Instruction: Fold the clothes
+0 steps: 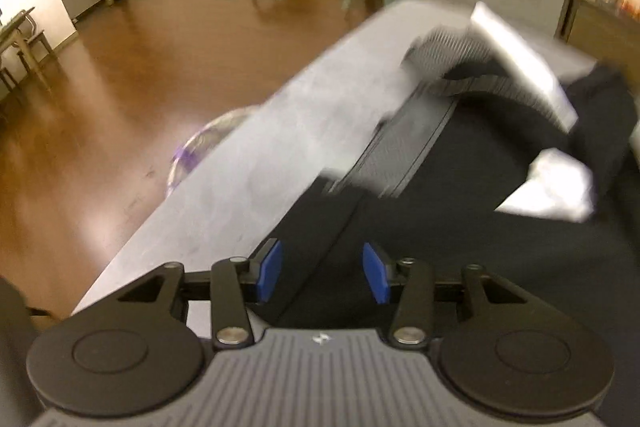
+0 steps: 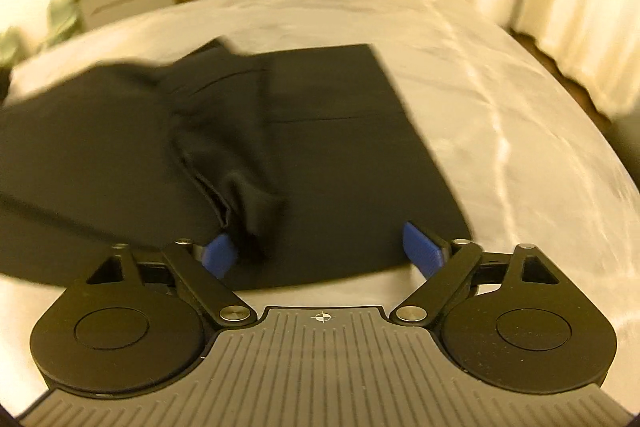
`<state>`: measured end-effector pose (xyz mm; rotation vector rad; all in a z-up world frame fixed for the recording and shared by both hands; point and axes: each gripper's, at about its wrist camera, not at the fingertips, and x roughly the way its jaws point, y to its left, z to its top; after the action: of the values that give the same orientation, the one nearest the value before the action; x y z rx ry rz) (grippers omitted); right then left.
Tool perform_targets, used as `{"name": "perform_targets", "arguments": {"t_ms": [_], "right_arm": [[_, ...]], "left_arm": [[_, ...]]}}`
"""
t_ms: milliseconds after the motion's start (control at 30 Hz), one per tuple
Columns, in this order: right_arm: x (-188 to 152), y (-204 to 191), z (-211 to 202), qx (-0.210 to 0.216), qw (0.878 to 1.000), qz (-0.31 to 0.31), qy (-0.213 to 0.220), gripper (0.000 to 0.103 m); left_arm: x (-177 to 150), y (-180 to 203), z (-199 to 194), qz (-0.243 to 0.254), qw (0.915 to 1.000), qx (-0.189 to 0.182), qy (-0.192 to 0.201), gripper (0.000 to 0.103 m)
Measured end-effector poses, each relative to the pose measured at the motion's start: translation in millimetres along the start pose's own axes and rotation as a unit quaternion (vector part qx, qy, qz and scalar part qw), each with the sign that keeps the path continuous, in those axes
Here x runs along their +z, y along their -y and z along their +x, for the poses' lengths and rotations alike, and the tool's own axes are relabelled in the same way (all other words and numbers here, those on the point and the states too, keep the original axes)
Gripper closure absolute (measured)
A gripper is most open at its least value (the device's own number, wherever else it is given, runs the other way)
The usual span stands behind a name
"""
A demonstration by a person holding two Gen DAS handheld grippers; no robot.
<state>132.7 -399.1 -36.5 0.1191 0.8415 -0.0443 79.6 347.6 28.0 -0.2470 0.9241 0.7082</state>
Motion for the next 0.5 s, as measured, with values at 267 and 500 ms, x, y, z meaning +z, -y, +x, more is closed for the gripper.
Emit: {"name": "perform_targets", "arguments": {"t_ms": [267,500], "right_arm": [[3.4,20.3,-20.5,0.103,0.985,0.133,0.035,0.022],[5.3,-68.0,-7.8,0.072,0.991,-0.102,0.051,0.019]], "left_arm": [[3.5,44.9,-18.1,0.037,0.996,-0.078,0.026,0.048],[-4.5,87.0,-19.4,0.087,0.9874,-0.129,0.032,0.048]]}}
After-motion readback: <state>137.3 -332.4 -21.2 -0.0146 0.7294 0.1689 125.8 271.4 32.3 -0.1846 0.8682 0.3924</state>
